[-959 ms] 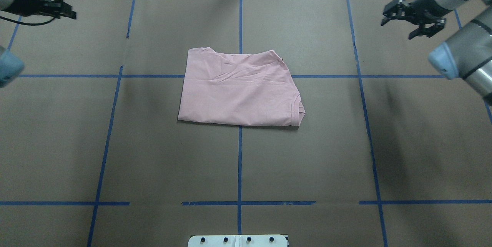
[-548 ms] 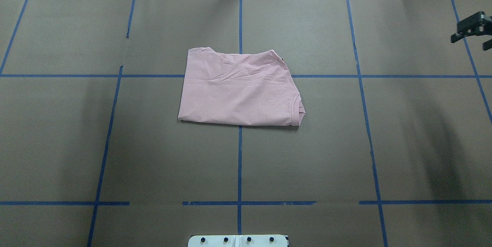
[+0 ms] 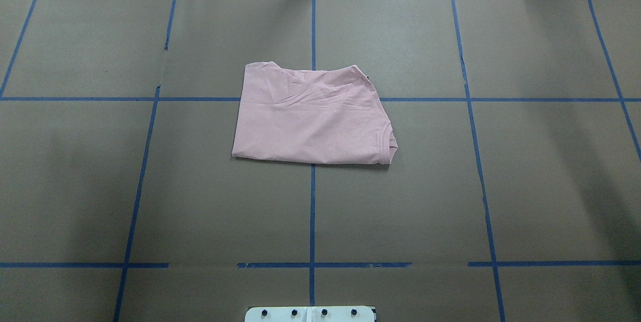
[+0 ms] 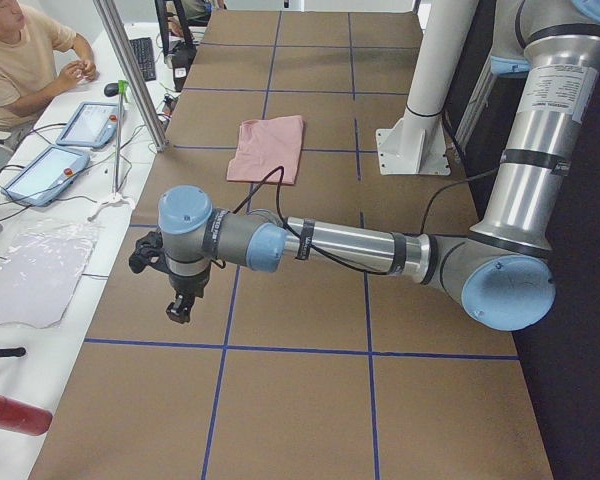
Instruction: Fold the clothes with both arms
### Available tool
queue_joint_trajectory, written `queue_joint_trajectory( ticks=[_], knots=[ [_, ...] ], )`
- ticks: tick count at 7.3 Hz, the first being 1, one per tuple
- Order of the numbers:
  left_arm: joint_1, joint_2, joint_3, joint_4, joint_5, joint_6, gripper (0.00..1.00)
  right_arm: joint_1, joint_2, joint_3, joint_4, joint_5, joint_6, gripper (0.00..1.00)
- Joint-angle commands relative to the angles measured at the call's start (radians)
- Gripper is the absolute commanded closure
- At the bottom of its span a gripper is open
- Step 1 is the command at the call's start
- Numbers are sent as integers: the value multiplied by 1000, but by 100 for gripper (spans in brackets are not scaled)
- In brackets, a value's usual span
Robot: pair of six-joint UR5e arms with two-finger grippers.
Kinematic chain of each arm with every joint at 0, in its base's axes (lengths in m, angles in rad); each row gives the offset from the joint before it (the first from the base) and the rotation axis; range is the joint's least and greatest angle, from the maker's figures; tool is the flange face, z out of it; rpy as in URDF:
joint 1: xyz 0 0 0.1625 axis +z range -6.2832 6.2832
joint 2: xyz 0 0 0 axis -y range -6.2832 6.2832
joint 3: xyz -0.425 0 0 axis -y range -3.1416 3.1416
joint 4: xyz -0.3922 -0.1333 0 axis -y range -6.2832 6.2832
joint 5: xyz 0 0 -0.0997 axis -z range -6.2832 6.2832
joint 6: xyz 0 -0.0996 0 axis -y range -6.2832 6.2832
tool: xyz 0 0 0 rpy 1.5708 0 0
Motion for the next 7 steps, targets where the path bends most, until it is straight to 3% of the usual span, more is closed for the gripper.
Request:
queue_joint_trajectory(
  ticks=[1,3,7],
  knots=[
    [-12,139,-78,7,-89,5,0,4,-8,-9,-7,8,-3,0],
    [-12,172,-129,0,-80,-129,0,4,-7,-14,-4,11,0,0],
    [-13,202,-153,-9,-85,-142,0,4,-11,-30,-3,20,-3,0]
  ],
)
